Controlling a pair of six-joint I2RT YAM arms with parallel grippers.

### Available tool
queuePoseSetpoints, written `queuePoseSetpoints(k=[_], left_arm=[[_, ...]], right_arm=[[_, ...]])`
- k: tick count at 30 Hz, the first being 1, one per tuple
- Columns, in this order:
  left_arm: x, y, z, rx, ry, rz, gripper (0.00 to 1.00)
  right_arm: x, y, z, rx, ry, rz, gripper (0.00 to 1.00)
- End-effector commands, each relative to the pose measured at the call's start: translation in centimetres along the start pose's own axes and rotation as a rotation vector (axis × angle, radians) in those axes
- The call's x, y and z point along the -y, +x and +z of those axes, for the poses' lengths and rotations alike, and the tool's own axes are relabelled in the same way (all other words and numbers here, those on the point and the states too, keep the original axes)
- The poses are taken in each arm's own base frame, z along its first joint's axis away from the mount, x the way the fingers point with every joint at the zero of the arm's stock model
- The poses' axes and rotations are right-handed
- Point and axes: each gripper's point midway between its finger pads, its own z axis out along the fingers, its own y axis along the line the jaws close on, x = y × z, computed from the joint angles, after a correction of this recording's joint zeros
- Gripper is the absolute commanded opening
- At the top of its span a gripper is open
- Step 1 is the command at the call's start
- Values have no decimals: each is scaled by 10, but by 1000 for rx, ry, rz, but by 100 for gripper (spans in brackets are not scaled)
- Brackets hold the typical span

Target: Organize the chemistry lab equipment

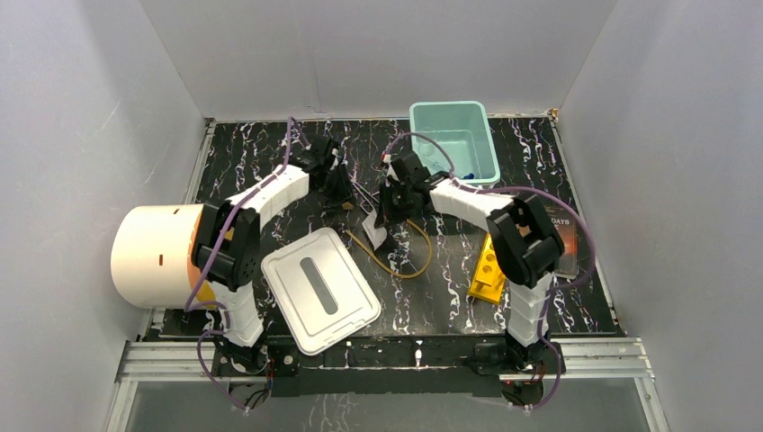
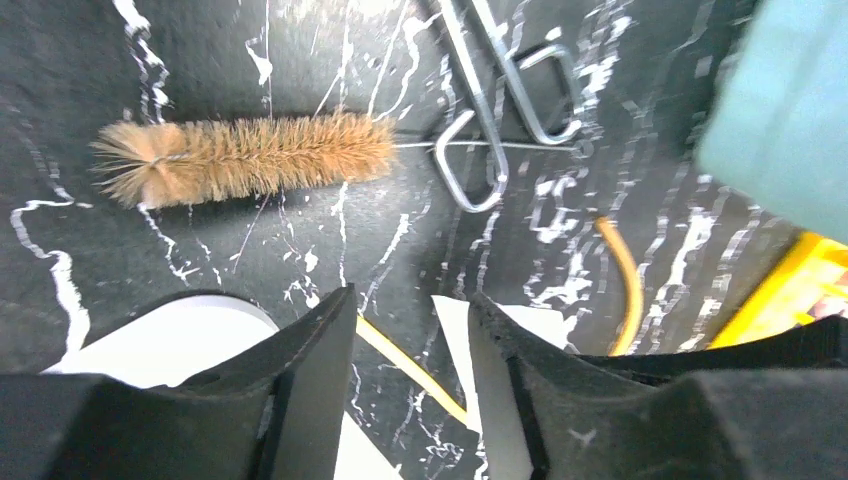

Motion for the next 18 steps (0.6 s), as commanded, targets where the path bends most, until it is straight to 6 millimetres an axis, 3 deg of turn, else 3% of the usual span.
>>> queuePoseSetpoints(k=[1,6,12,15,18], left_arm=[[14,-48,-69,215,23,13,46],[2,-60,-93,308,10,-17,52],[-6,-49,-90,286,16,-48,53],[-5,-46,-87,278,27,-65,54],[0,-43,-84,257,56,-74,54]], right_arm=[[-32,-65,-74,243,-11,-205,0],[-22,-117,-139,431,77,-243,0],[28,-177,-212,648,238,-172,0],[64,-197,-233,701,351,-122,0],[100,-209,-234,689,468,-112,0]])
